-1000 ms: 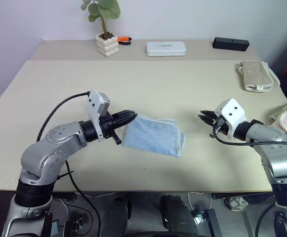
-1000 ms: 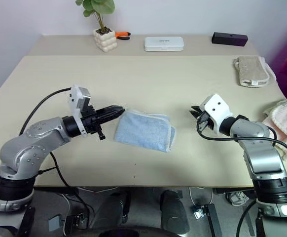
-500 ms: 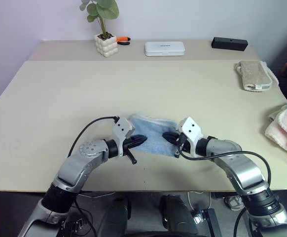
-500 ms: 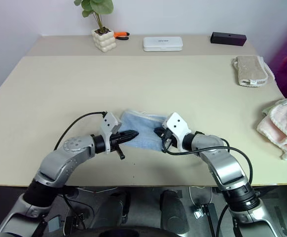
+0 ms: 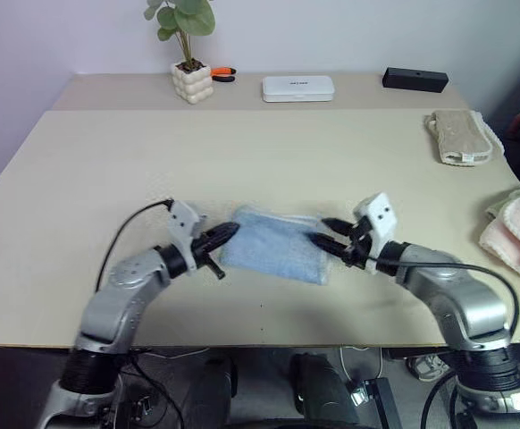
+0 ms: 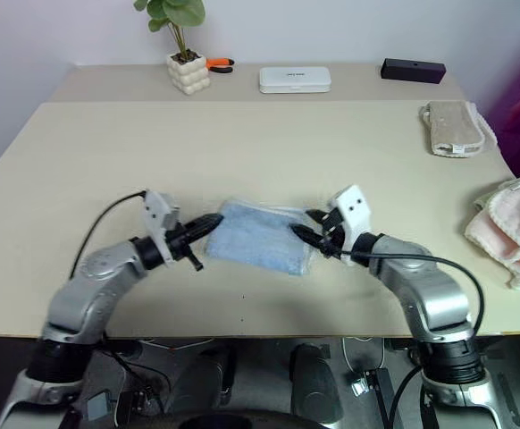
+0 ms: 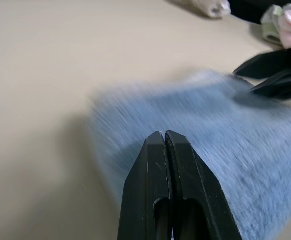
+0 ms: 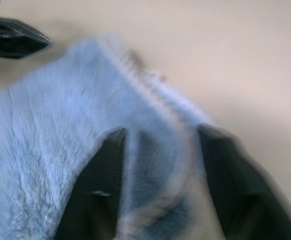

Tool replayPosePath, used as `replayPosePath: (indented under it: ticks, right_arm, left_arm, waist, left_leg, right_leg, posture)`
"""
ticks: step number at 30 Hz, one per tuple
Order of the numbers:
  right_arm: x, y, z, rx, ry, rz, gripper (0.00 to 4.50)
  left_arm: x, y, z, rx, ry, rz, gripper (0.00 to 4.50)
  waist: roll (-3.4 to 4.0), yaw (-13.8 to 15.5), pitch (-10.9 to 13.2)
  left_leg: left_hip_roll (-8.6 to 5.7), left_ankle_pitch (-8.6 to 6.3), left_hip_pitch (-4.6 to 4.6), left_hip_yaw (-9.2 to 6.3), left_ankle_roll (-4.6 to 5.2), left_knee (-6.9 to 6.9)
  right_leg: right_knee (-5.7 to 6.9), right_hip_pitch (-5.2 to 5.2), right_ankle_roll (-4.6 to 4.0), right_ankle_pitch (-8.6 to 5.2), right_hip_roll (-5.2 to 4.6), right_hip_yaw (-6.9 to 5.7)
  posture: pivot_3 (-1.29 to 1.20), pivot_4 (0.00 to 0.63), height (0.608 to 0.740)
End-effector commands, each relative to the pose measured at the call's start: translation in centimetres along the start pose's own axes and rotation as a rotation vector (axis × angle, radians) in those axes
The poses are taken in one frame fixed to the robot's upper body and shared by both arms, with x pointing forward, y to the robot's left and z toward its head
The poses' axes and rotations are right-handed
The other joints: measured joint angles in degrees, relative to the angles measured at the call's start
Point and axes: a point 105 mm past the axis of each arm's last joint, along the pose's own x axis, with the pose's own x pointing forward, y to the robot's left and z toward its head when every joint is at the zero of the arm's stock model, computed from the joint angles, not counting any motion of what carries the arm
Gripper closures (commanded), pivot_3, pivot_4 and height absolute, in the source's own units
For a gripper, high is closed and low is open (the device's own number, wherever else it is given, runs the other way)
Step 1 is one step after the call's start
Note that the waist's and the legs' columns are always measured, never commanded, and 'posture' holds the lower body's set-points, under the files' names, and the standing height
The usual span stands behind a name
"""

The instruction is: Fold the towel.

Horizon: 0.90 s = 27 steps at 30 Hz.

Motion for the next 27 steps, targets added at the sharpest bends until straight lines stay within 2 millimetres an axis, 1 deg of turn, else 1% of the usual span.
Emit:
replayPosePath:
  ticks: [1,2,5,7,9,15,16,17,18,24,26,27]
  right_arm:
    - [-0.6,-0.1,-1.1,0.155,0.057,-0.018,0.22]
    - [-0.5,-0.2,-1.5,0.193,0.072,-0.029,0.22]
    - [0.0,0.1,-1.9,0.279,0.078,-0.026,0.22]
    - [0.6,0.4,-2.6,0.303,0.11,-0.026,0.22]
    - [1.2,0.9,-2.9,0.331,0.121,-0.015,0.22]
    - [2.9,2.5,-2.1,0.407,0.087,0.057,0.22]
    - [3.2,2.9,-1.9,0.41,0.083,0.074,0.73]
    - [3.4,3.3,-1.7,0.408,0.081,0.089,0.98]
    - [3.5,3.5,-1.5,0.418,0.072,0.098,1.44]
    - [3.1,3.3,-1.0,0.442,0.039,0.096,4.45]
    - [2.8,2.9,-0.4,0.446,0.013,0.084,4.45]
    - [2.3,2.0,0.7,0.436,-0.041,0.047,4.45]
  left_arm:
    - [-2.1,-0.5,0.7,0.105,0.015,-0.068,4.5]
    - [-2.5,-0.9,0.7,0.114,0.026,-0.09,4.5]
    - [-3.1,-1.8,0.6,0.138,0.037,-0.141,4.5]
    - [-3.3,-2.7,0.8,0.126,0.033,-0.178,4.5]
    - [-3.4,-3.4,1.0,0.103,0.024,-0.203,4.5]
    - [-3.0,-4.0,1.0,0.102,0.022,-0.207,4.5]
    - [-2.9,-4.1,1.0,0.102,0.02,-0.206,4.5]
    - [-2.8,-4.1,1.1,0.103,0.017,-0.205,4.5]
    - [-2.8,-4.1,1.1,0.101,0.016,-0.204,4.5]
    - [-2.8,-4.1,0.9,0.096,0.021,-0.198,4.5]
    - [-2.7,-4.1,0.9,0.096,0.021,-0.197,4.5]
    - [-2.6,-4.1,0.9,0.096,0.018,-0.197,4.5]
  waist:
    - [0.0,0.01,0.0]
    - [0.01,0.04,0.01]
    - [0.04,0.19,0.02]
    - [0.04,0.13,0.02]
    - [0.04,0.07,0.02]
    - [0.04,-0.16,0.03]
    - [0.04,-0.13,0.03]
    - [0.04,-0.12,0.03]
    - [0.04,-0.12,0.03]
    - [0.04,-0.13,0.03]
    - [0.05,-0.13,0.03]
    - [0.05,-0.11,0.03]
  left_leg:
    - [0.0,0.0,0.0,0.0,0.0,0.0]
    - [0.01,0.0,-0.01,0.0,0.01,-0.01]
    - [0.01,0.0,-0.03,0.03,0.01,0.0]
    - [0.01,0.0,-0.05,0.02,0.01,0.03]
    - [0.01,-0.01,-0.05,0.04,0.01,0.02]
    - [0.04,-0.01,-0.01,0.03,0.01,-0.02]
    - [0.04,-0.01,-0.02,0.03,0.01,-0.02]
    - [0.03,-0.01,-0.02,0.03,0.01,-0.01]
    - [0.03,-0.01,-0.02,0.04,0.01,-0.01]
    - [0.03,-0.01,-0.02,0.04,0.01,-0.01]
    - [0.03,-0.01,-0.02,0.03,0.01,-0.01]
    - [0.03,-0.01,-0.02,0.03,0.01,-0.01]
  right_leg:
    - [0.0,-0.01,-0.09,-0.05,0.0,0.0]
    - [0.0,-0.01,-0.15,-0.08,0.0,0.0]
    - [0.0,-0.04,-0.17,-0.08,-0.01,0.0]
    - [0.0,-0.03,-0.18,-0.08,-0.02,0.0]
    - [-0.02,-0.03,-0.17,-0.08,-0.03,0.01]
    - [0.03,-0.07,-0.17,-0.07,0.02,0.0]
    - [0.03,-0.07,-0.16,-0.07,0.02,0.0]
    - [0.02,-0.07,-0.15,-0.07,0.02,0.0]
    - [0.02,-0.07,-0.15,-0.07,0.02,0.0]
    - [0.02,-0.07,-0.14,-0.06,0.02,0.0]
    - [0.02,-0.07,-0.15,-0.06,0.02,0.0]
    - [0.02,-0.07,-0.15,-0.06,0.02,0.0]
  posture:
    - [0.0,0.15,0.738]
    - [0.0,0.15,0.738]
    - [0.0,0.15,0.738]
    - [0.0,0.15,0.738]
    - [0.0,0.15,0.738]
    - [0.0,0.15,0.738]
    - [0.0,0.15,0.738]
    - [0.0,0.15,0.738]
    - [0.0,0.15,0.738]
    - [0.0,0.15,0.738]
    - [0.0,0.15,0.738]
    - [0.0,0.15,0.738]
